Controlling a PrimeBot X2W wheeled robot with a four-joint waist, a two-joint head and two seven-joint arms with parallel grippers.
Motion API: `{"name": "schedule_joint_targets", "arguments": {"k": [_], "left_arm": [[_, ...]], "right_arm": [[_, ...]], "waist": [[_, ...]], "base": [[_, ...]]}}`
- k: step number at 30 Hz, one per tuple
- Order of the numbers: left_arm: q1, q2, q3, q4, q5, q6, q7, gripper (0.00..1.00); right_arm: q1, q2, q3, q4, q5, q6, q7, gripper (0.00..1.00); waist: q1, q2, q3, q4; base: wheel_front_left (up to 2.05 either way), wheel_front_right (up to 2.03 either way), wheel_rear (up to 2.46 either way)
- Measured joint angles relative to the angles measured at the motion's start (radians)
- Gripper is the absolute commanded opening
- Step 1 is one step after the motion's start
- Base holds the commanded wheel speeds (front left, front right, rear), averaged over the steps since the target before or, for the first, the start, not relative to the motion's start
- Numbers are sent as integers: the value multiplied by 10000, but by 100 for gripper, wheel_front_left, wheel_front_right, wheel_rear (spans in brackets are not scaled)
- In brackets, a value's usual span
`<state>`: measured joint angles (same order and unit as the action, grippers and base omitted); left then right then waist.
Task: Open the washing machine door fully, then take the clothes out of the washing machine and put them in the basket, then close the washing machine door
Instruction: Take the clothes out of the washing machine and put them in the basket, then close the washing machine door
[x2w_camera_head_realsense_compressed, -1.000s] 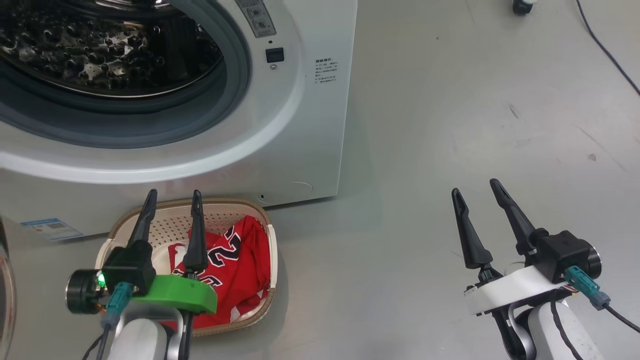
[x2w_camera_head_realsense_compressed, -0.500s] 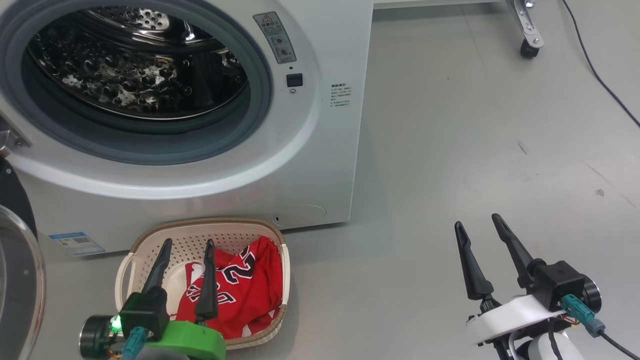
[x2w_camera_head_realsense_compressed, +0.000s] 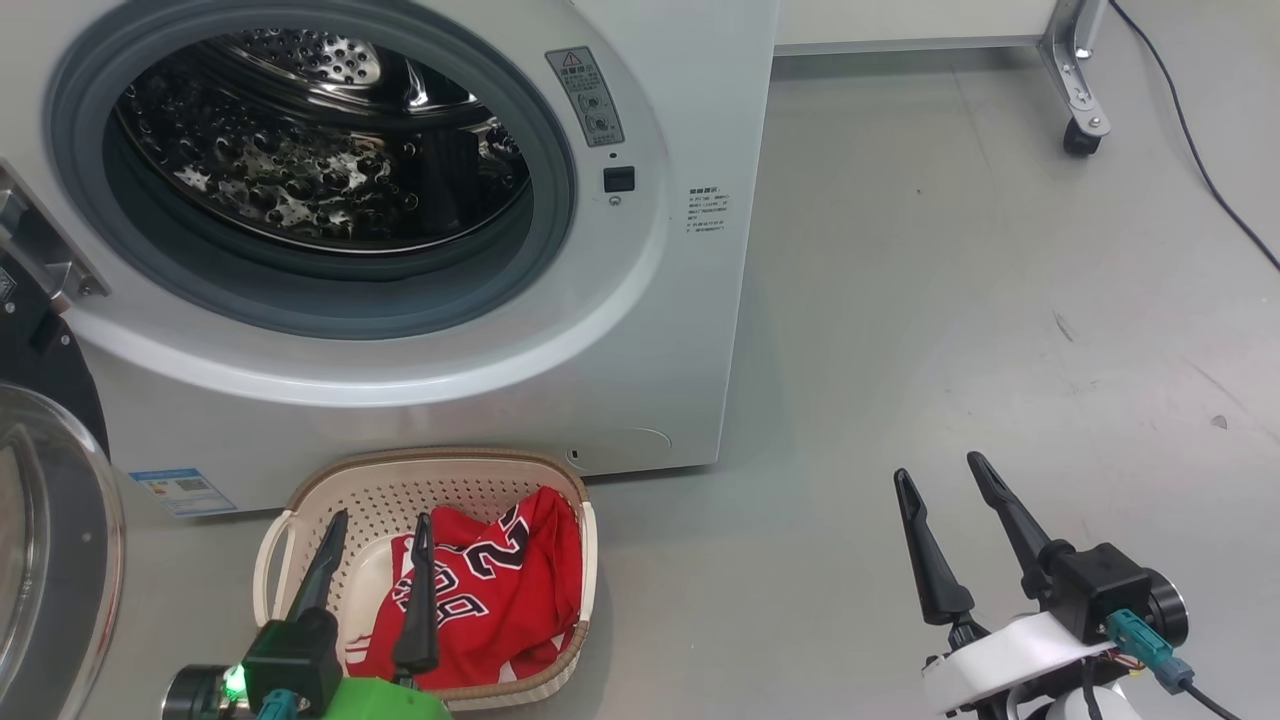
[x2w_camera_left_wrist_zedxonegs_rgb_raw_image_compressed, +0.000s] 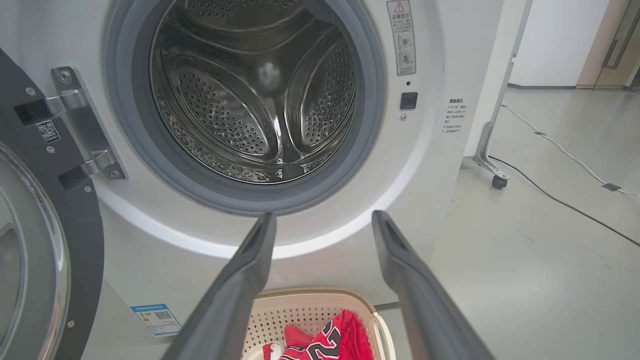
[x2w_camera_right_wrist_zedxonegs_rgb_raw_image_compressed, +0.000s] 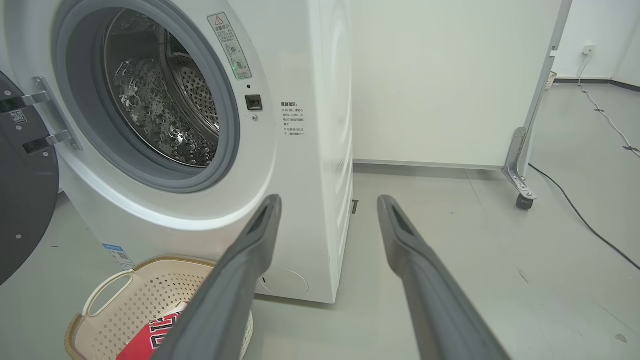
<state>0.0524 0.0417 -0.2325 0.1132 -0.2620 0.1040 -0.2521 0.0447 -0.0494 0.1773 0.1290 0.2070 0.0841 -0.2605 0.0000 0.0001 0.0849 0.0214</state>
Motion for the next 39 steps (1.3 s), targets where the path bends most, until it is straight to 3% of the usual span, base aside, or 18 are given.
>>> {"name": "schedule_joint_targets", "arguments": {"k": [39], "left_arm": [[350,12,-121,-479,207,100,178,100]], "right_arm": [[92,31,100,-33,-86,-4,0,100]], "waist": [[0,-1,-329,-46]], "base": [[-14,14,0]]}}
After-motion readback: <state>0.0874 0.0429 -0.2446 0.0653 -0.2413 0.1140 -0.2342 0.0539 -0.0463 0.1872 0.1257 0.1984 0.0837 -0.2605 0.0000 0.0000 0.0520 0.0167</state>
